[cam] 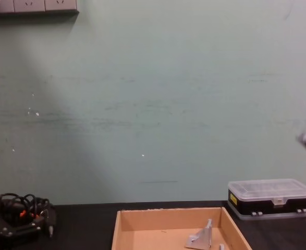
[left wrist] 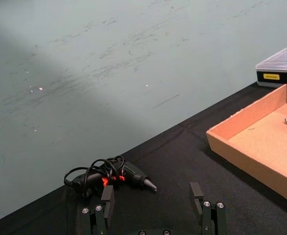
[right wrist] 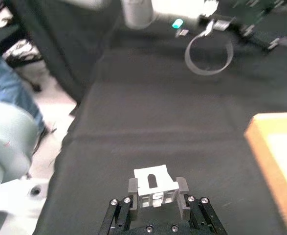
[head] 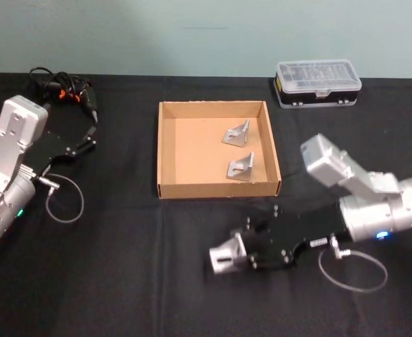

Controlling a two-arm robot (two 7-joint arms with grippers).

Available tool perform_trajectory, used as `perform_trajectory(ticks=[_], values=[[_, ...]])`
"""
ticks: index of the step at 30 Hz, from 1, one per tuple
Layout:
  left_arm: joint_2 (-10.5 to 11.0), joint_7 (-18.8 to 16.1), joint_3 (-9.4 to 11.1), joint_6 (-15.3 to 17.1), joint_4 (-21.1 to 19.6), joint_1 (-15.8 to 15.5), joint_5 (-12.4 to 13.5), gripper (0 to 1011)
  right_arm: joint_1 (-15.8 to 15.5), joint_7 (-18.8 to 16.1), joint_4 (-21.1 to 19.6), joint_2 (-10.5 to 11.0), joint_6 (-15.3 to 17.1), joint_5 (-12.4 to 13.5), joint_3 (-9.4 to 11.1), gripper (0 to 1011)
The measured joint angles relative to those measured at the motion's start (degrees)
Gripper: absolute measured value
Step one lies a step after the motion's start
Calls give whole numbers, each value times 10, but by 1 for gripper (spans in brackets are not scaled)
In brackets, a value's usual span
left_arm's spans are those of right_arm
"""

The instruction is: Use one hand to pick up the angle iron from the table and place it into the box.

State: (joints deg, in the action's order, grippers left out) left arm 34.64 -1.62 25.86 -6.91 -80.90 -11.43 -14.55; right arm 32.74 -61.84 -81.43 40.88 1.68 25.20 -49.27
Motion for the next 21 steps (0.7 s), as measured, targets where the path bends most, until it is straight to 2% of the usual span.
perform_trajectory(ticks=[2, 6, 9, 12, 18, 21], values=[[0, 0, 0, 0, 0, 0, 0, 1000, 3, 6, 3, -4, -1, 17, 15, 469], [0, 0, 0, 0, 0, 0, 0, 1000, 6, 30, 8, -11, -5, 30, 33, 468], [0, 0, 0, 0, 0, 0, 0, 1000, 9, 74, 16, -25, -8, 31, 53, 468], [0, 0, 0, 0, 0, 0, 0, 1000, 10, 100, 22, -36, -10, 27, 63, 469], [0, 0, 0, 0, 0, 0, 0, 1000, 10, 183, 44, -80, -14, -3, 82, 468], [0, 0, 0, 0, 0, 0, 0, 1000, 11, 205, 54, -93, -13, -13, 85, 468]])
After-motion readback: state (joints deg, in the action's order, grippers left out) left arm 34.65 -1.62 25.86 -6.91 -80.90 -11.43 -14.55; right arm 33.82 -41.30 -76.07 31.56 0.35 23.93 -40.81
